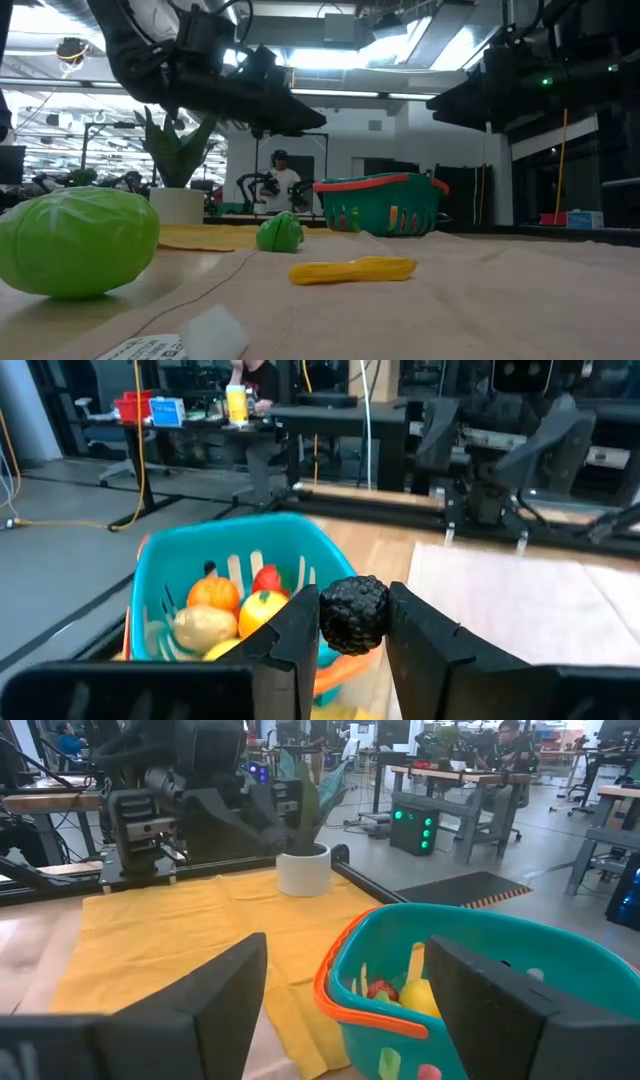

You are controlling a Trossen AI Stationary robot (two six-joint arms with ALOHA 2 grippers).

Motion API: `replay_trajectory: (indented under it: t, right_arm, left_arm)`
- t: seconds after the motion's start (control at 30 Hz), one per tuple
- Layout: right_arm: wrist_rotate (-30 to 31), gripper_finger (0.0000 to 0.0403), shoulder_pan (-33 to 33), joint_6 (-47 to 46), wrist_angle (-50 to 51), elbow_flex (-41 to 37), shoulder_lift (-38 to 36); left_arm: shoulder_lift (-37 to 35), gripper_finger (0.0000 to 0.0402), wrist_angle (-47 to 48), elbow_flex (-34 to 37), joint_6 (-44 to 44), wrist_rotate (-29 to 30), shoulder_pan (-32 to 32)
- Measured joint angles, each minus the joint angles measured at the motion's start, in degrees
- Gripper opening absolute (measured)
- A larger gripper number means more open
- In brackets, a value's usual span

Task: Pick and placing Produce into tupperware
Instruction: Put the blackberry into the basket

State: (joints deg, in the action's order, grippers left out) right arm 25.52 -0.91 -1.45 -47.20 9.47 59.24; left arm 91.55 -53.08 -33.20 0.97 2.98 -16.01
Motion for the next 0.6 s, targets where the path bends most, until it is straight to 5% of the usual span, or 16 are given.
replay_trajectory:
  t: [0.6]
  right_arm:
    - [0.0, 0.0271, 0.0, -1.8, 2.9, 0.0, 0.0]
  left_arm:
    - [0.0, 0.0084, 32.0, -19.6, -3.1, 0.0, -2.6]
